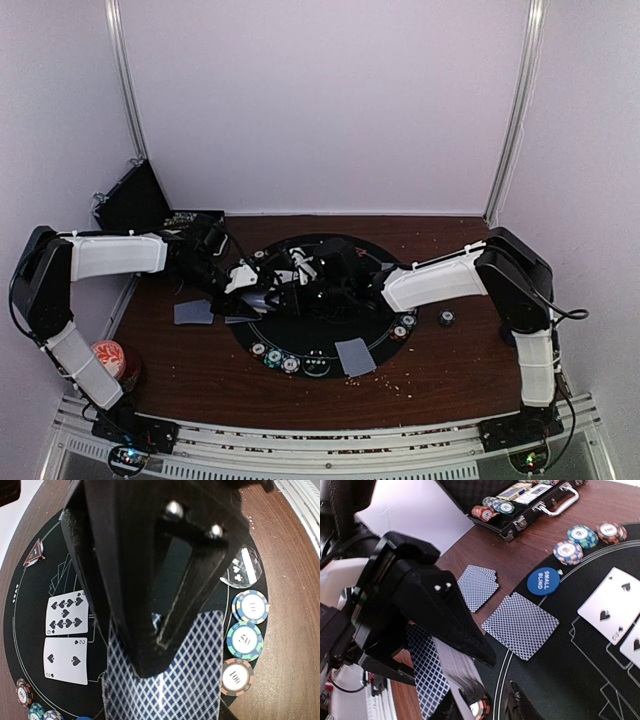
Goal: Distribute texas hold em gaming equipment
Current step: Pick up the poker card from the face-down deck piles, then flop the poker card in the community card area, then pick up the all-in button from the poker table mat, then place the all-in button in the small blind area.
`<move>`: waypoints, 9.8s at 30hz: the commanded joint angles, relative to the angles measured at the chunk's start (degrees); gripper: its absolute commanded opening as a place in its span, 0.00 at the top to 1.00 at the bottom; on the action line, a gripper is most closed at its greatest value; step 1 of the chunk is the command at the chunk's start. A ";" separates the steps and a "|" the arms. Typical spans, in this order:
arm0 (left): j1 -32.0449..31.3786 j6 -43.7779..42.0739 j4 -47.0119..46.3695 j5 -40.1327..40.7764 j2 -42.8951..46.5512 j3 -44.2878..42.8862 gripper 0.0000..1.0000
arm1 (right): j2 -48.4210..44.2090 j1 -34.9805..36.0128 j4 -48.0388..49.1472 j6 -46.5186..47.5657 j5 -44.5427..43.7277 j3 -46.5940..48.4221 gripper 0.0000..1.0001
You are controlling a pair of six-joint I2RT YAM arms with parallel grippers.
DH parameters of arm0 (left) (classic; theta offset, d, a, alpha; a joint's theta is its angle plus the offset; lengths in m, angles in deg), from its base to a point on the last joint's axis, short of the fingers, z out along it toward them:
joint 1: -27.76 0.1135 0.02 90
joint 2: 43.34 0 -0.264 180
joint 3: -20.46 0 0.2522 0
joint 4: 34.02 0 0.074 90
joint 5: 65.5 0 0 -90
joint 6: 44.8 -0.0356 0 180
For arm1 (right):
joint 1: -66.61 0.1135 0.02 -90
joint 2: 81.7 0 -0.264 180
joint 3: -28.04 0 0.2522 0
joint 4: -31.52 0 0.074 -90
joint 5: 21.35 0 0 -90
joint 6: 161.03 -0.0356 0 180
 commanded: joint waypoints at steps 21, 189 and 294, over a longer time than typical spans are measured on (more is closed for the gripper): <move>-0.32 -0.61 1.98 -3.13 -0.04 0.13 0.58 | -8.65 -2.89 4.65 -4.34 2.87 -10.06 1.00; -0.40 -0.74 1.90 -2.86 -1.27 -0.15 0.58 | 15.36 -18.82 -32.14 1.84 -40.94 25.78 0.00; 13.57 -9.89 12.48 -2.95 -1.23 -6.45 0.58 | 21.43 -4.49 -32.52 33.35 -18.81 45.46 0.49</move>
